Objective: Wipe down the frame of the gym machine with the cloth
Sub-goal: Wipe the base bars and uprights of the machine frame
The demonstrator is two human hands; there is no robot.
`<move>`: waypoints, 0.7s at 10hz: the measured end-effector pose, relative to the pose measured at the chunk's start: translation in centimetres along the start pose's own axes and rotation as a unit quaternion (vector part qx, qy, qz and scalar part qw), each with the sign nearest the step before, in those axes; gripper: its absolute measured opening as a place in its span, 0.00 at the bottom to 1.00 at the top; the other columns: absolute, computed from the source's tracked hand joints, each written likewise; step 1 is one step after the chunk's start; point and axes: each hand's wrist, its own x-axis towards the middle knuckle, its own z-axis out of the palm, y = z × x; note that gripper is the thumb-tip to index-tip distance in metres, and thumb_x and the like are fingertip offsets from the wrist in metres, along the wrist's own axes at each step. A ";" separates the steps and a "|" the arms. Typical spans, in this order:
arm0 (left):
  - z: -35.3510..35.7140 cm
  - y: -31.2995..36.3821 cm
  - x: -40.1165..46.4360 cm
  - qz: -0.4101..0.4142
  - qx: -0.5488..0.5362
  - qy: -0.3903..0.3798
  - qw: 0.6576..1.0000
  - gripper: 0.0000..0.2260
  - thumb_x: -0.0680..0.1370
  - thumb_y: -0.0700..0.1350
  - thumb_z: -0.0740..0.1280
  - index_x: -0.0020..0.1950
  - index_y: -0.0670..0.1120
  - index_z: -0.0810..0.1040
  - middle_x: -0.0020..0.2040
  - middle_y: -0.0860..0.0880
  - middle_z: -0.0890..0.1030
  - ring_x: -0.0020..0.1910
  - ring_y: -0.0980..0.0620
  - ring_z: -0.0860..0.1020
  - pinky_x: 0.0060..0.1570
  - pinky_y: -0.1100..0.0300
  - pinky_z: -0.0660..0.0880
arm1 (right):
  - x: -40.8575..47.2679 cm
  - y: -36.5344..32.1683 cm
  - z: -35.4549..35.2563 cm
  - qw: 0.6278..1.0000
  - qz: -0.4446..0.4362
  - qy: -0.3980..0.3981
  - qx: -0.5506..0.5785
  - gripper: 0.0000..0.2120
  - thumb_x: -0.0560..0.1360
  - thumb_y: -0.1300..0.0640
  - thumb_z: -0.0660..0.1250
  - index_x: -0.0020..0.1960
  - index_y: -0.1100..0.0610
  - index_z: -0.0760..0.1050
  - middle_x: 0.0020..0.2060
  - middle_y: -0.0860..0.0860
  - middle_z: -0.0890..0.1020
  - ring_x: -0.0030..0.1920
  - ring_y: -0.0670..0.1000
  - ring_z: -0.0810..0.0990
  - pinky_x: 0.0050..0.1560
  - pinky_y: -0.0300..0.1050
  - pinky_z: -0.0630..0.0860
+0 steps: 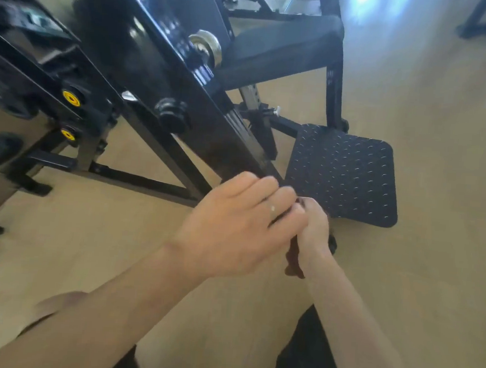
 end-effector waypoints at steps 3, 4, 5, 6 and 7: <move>1.9 -3.2 -5.3 -0.401 -0.556 0.068 0.725 0.22 0.82 0.62 0.54 0.72 0.56 0.69 0.65 0.57 0.79 0.65 0.55 0.77 0.69 0.50 0.72 | -10.3 -13.0 6.0 0.971 -0.231 -0.039 -0.039 0.15 0.77 0.41 0.49 0.43 0.38 0.74 0.39 0.31 0.78 0.51 0.38 0.78 0.64 0.50 0.73; 1.9 -3.5 -4.4 -0.362 -0.602 0.087 0.707 0.15 0.85 0.59 0.52 0.71 0.64 0.68 0.67 0.67 0.76 0.68 0.61 0.74 0.67 0.65 0.70 | -10.2 -11.0 5.7 0.945 -0.319 0.022 -0.068 0.18 0.82 0.40 0.46 0.54 0.37 0.74 0.46 0.31 0.78 0.52 0.31 0.76 0.58 0.39 0.73; 2.4 -3.6 -4.4 -0.346 -0.598 0.085 0.718 0.11 0.86 0.54 0.53 0.64 0.71 0.65 0.61 0.77 0.73 0.66 0.67 0.73 0.60 0.77 0.68 | -7.5 -6.2 4.7 0.962 -0.252 0.099 -0.026 0.21 0.78 0.38 0.45 0.53 0.36 0.77 0.51 0.38 0.82 0.56 0.39 0.79 0.61 0.51 0.78; 2.9 -3.8 -4.6 -0.318 -0.599 0.121 0.725 0.12 0.86 0.52 0.54 0.69 0.62 0.67 0.63 0.71 0.75 0.66 0.66 0.73 0.64 0.69 0.70 | -5.0 -1.6 3.5 0.979 -0.145 0.143 0.016 0.19 0.75 0.42 0.49 0.49 0.36 0.80 0.51 0.46 0.83 0.57 0.52 0.81 0.59 0.66 0.79; 4.0 -4.0 -4.8 -0.287 -0.615 0.141 0.721 0.13 0.87 0.49 0.56 0.71 0.52 0.69 0.62 0.66 0.77 0.65 0.64 0.74 0.65 0.67 0.71 | -4.8 0.0 4.1 0.969 -0.114 0.205 0.076 0.18 0.73 0.41 0.52 0.48 0.40 0.80 0.53 0.52 0.82 0.57 0.59 0.81 0.60 0.70 0.77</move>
